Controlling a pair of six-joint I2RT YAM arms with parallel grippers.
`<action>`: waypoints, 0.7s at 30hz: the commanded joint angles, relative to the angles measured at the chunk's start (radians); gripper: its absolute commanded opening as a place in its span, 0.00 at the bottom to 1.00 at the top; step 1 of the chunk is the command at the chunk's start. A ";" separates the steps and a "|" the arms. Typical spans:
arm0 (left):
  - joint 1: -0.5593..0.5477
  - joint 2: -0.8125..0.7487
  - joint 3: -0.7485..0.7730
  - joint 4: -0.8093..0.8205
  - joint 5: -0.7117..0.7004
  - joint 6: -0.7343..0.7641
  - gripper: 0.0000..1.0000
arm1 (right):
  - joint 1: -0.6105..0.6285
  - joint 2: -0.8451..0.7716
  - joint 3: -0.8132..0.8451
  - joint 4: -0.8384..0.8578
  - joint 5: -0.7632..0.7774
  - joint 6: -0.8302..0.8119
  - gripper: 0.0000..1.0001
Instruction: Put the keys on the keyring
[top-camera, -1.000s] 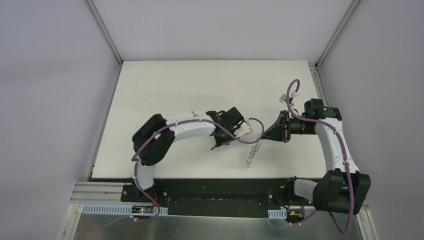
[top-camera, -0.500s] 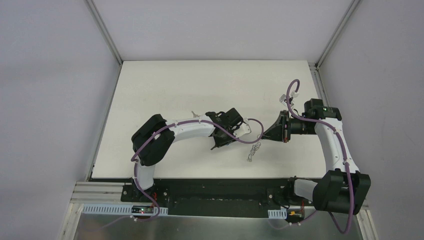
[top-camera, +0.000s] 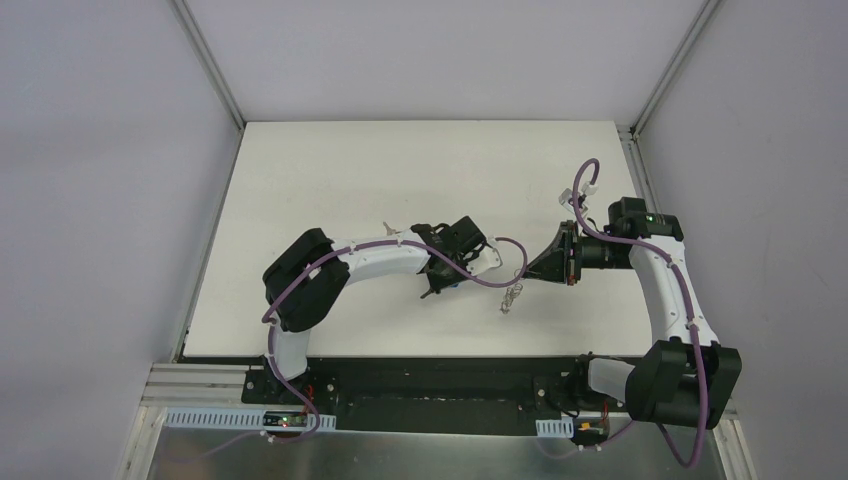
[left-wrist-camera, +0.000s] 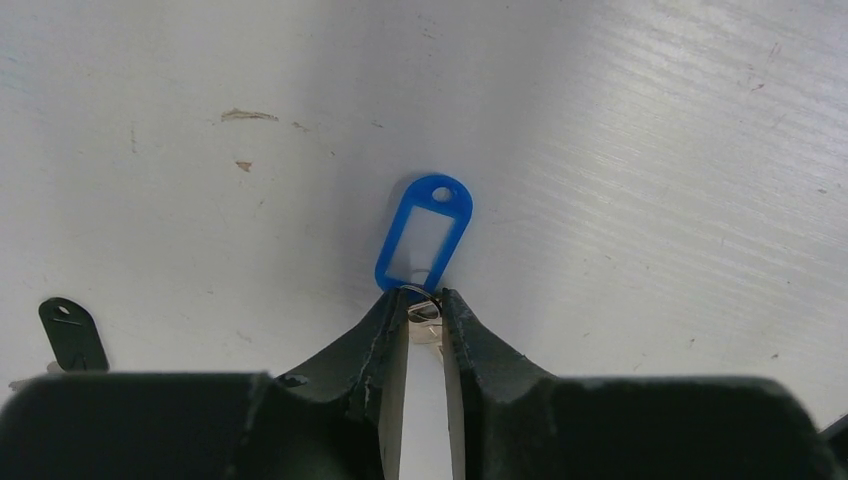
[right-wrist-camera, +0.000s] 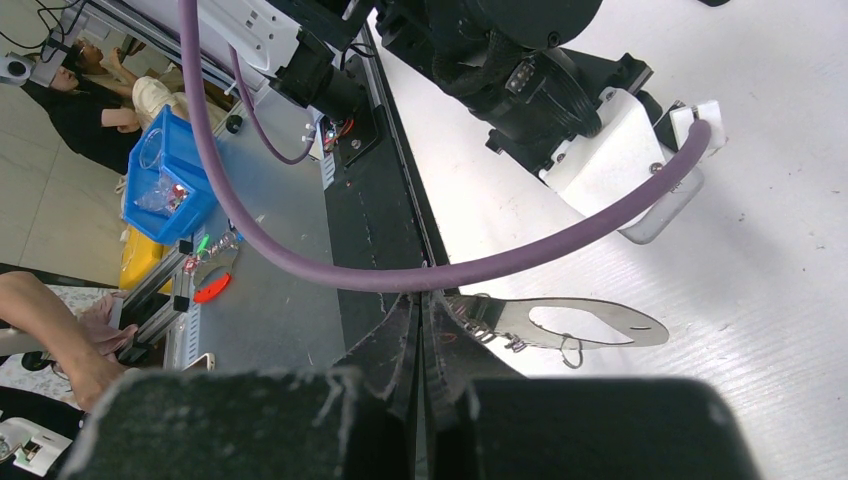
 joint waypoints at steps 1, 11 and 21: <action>-0.016 -0.021 -0.012 -0.017 0.010 0.019 0.17 | -0.007 0.001 0.016 -0.017 -0.036 -0.036 0.00; -0.013 -0.080 -0.008 -0.022 -0.003 0.045 0.02 | -0.007 -0.003 0.016 -0.018 -0.036 -0.037 0.00; 0.030 -0.124 0.016 -0.052 0.047 0.061 0.00 | -0.007 -0.003 0.019 -0.019 -0.036 -0.040 0.00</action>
